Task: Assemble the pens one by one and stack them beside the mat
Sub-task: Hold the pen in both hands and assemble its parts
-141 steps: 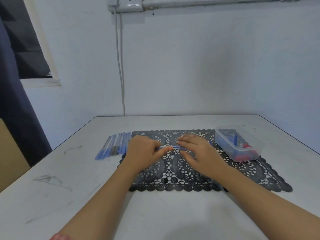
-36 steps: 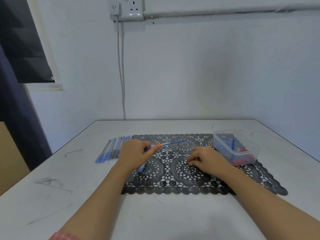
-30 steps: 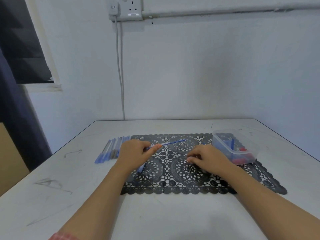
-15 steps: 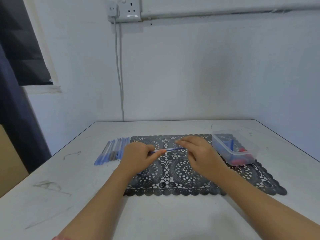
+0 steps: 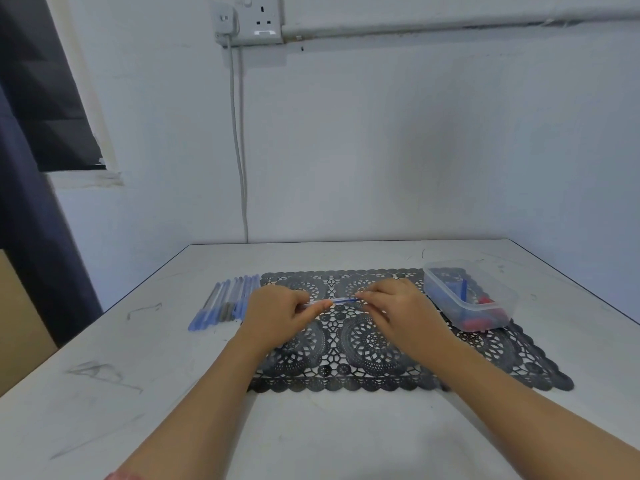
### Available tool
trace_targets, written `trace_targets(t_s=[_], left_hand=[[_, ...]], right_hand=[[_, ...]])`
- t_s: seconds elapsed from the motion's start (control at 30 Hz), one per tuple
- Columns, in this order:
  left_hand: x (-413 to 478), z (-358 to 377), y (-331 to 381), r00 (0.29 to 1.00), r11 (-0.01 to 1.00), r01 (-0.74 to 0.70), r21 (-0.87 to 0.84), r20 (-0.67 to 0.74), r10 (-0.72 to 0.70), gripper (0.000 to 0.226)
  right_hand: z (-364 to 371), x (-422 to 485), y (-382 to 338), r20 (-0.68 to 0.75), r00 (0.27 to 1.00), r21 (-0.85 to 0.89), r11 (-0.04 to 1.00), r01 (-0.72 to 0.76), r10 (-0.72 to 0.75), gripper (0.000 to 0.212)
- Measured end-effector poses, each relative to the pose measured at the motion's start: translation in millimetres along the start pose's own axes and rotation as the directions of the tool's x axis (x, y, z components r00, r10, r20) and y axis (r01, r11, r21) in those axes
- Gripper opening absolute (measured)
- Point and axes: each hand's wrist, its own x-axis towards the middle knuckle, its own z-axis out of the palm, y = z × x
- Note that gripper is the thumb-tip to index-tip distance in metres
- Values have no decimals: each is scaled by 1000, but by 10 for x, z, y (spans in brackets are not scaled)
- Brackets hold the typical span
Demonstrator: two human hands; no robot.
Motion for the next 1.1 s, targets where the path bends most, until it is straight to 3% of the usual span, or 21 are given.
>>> trace_targets(t_s=[0.23, 0.4, 0.73, 0.9, 1.1], left_hand=[[-8, -11, 2, 1000, 1000, 10, -1, 19, -10, 63], [-4, 9, -18, 1000, 1000, 14, -8, 17, -14, 64], [-14, -4, -16, 999, 1000, 20, -16, 29, -20, 65], [-22, 20, -11, 998, 995, 54, -79, 44, -51, 65], [-34, 46, 5, 994, 983, 93, -157, 72, -82, 66]], right_hand=[[-31, 10, 66, -45, 999, -36, 999, -14, 12, 35], [-79, 25, 140, 32, 999, -117, 992, 44, -41, 47], [-217, 26, 421, 33, 993, -182, 978, -106, 113, 28], [-196, -3, 499, 162, 963, -18, 977, -214, 214, 14], [-63, -97, 637, 342, 915, 49, 968, -245, 214, 20]])
